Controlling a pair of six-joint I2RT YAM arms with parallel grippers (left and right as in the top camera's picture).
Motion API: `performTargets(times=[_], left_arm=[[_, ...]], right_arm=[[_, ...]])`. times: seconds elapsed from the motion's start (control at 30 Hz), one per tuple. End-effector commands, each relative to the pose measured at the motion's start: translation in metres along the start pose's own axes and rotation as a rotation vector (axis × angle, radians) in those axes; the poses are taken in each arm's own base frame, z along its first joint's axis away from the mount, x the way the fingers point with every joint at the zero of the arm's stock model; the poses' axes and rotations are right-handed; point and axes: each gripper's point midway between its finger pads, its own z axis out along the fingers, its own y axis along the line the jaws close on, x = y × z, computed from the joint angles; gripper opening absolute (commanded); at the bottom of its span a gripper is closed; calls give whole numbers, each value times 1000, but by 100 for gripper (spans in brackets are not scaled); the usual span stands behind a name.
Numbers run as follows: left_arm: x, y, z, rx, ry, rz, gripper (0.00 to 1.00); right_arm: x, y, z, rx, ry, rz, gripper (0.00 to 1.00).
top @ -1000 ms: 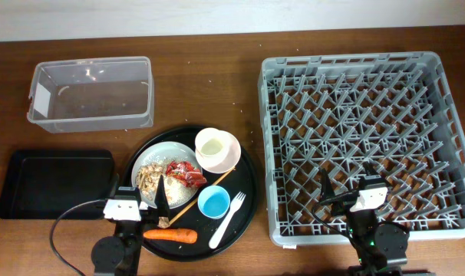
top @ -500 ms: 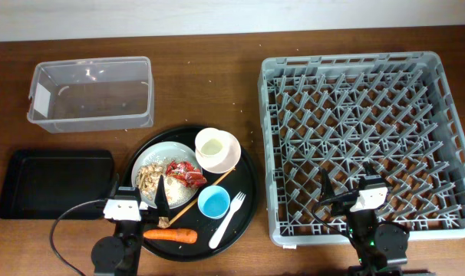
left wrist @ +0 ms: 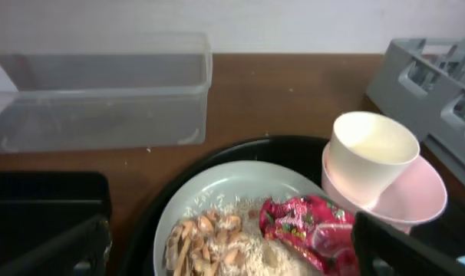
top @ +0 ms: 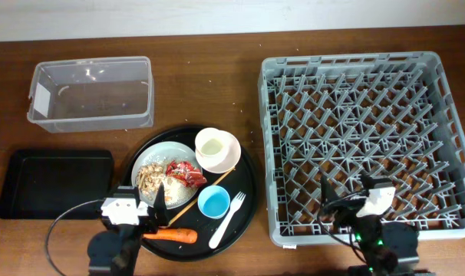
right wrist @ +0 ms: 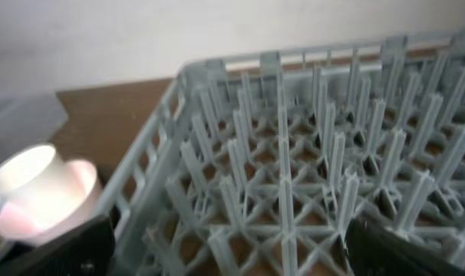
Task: Sort waste into correct bins and load items into the dishwasher rack
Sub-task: 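Move the left gripper down onto the red wrapper on the plate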
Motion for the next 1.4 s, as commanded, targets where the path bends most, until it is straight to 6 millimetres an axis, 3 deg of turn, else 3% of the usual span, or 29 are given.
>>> performTargets(times=[0.0, 0.1, 0.2, 0.3, 0.5, 0.63, 0.7, 0.8, 1.0, 1.37], left_arm=[[-35, -6, -12, 23, 49, -12, 99], [-45, -21, -6, 99, 217, -18, 99], [-36, -23, 6, 96, 499, -36, 99], [-40, -25, 16, 94, 697, -52, 99], [-5, -31, 43, 119, 871, -86, 99], [12, -49, 71, 217, 917, -147, 94], [30, -49, 87, 218, 962, -157, 75], [52, -48, 93, 210, 1036, -167, 63], [65, -48, 105, 208, 1050, -169, 62], [75, -47, 102, 205, 1073, -172, 56]], right_arm=[[-32, 12, -19, -15, 32, 13, 98], [-36, 14, -28, 8, 186, 32, 98], [-32, 15, -33, 46, 445, 64, 98], [-35, 17, -27, 64, 635, 90, 98], [-9, 10, -8, 106, 833, 113, 98], [-1, 8, -5, 114, 877, 118, 99], [-1, 8, -5, 115, 880, 119, 99], [-1, 8, -5, 115, 880, 119, 99], [-1, 8, -5, 115, 880, 119, 99], [-1, 8, -5, 115, 880, 119, 99]])
